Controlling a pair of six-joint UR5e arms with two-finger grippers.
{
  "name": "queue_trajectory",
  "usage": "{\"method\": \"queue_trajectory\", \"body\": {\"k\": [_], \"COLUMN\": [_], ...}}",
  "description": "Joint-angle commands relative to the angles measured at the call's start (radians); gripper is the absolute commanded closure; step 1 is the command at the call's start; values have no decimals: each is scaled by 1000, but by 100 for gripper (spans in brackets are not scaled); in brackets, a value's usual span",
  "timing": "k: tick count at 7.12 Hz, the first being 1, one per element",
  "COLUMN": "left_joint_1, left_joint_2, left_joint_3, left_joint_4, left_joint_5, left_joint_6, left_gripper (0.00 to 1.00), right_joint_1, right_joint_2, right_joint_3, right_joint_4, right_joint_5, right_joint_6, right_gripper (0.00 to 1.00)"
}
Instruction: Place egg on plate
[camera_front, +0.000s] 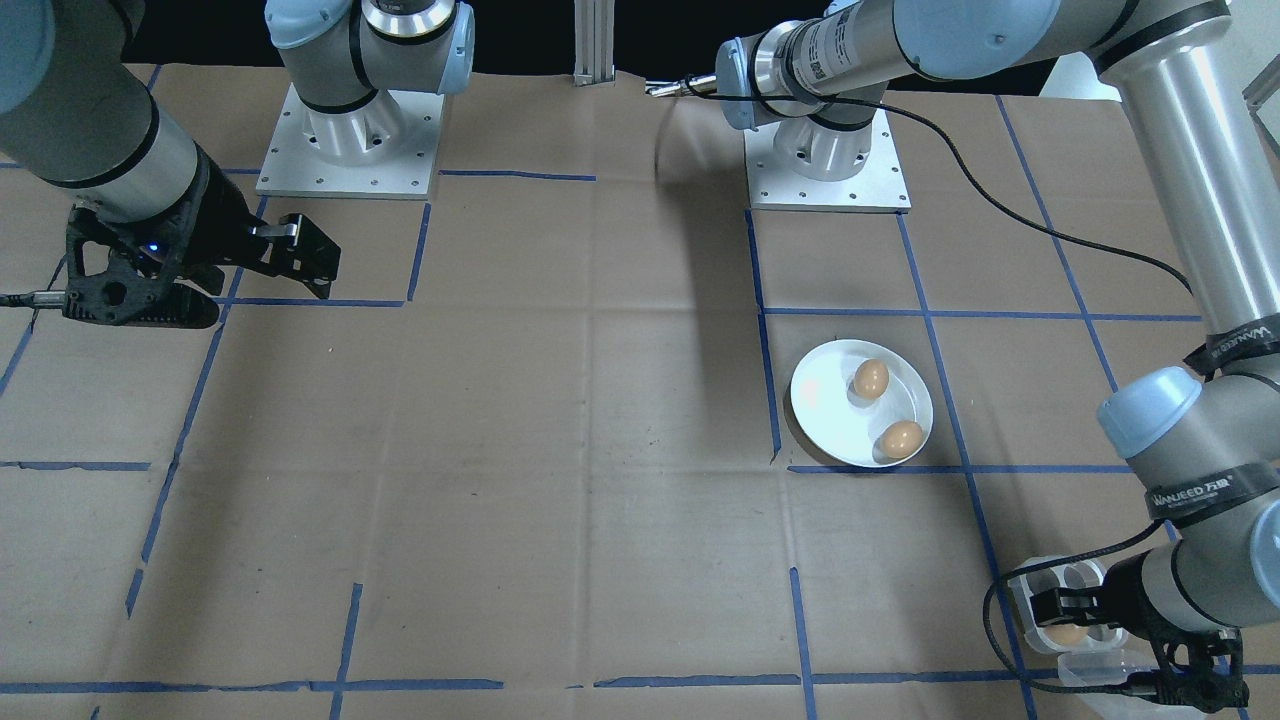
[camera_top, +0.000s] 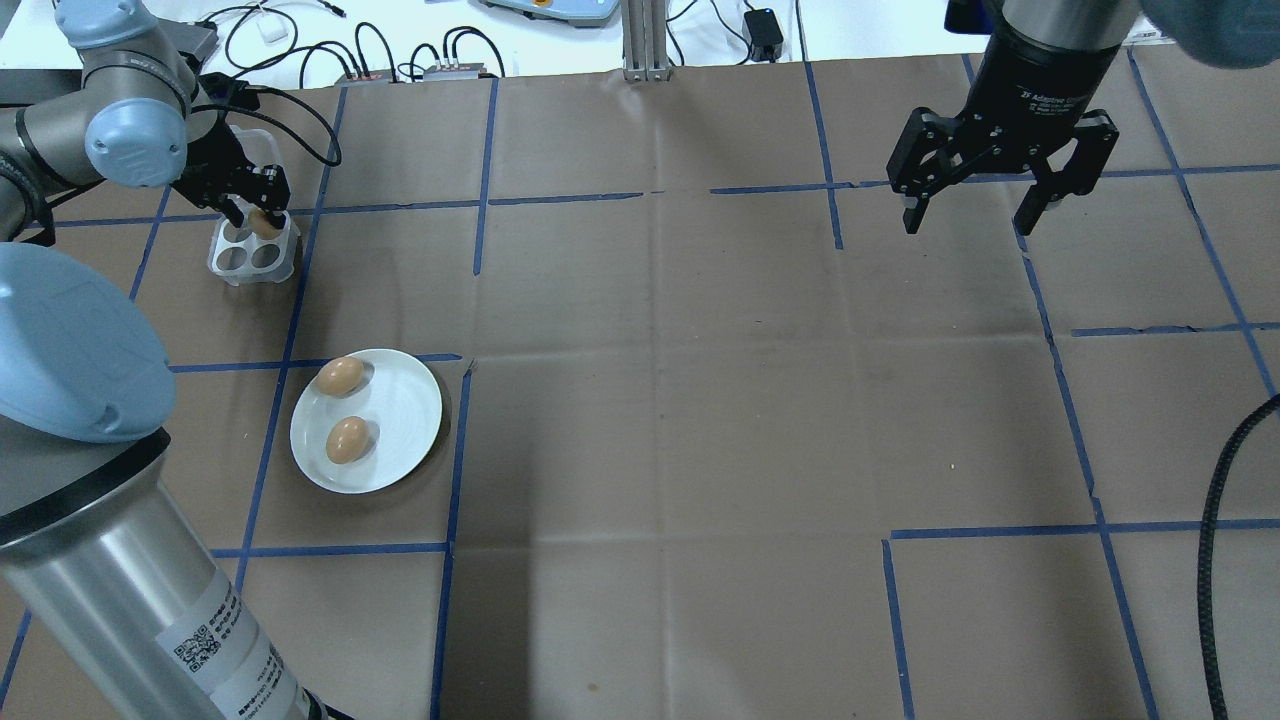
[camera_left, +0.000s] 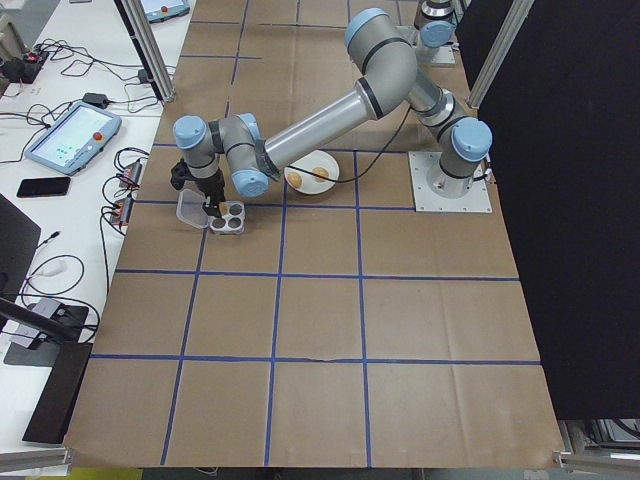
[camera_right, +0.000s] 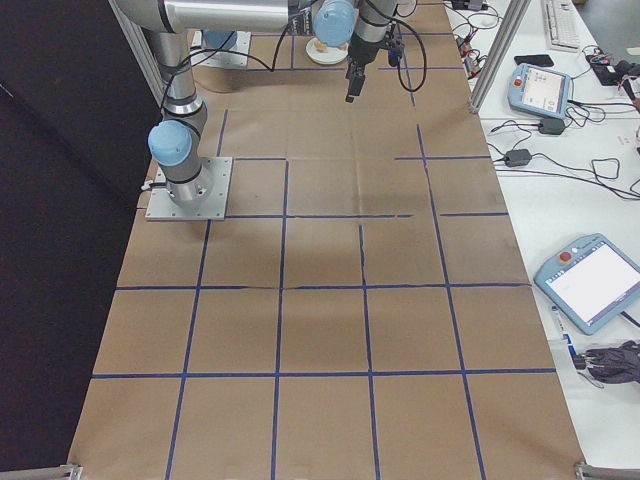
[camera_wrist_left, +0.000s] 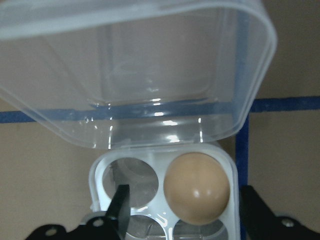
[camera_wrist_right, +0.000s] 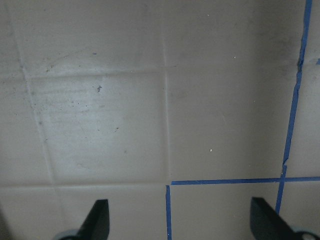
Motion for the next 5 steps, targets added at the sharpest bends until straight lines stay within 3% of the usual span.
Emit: {"method": "queue_trajectory", "body": {"k": [1,2,4,5], "left_joint_1": [1,1,1,1], "left_joint_2": [-2,-2,2,7], "left_joint_3": [2,2,2,13], "left_joint_4": [1,1,1,-5], "left_joint_5": [-4,-4,-4,-1], "left_joint_6": [0,-1,-1,-3], "left_gripper": [49,54,85,95], "right_joint_1": [0,0,0,0], "right_joint_2": [0,0,0,0], "right_joint_3": [0,0,0,0], "right_joint_4": [0,0,0,0], "right_joint_5": [0,0,0,0], "right_joint_6": [0,0,0,0], "right_gripper": [0,0,0,0]}}
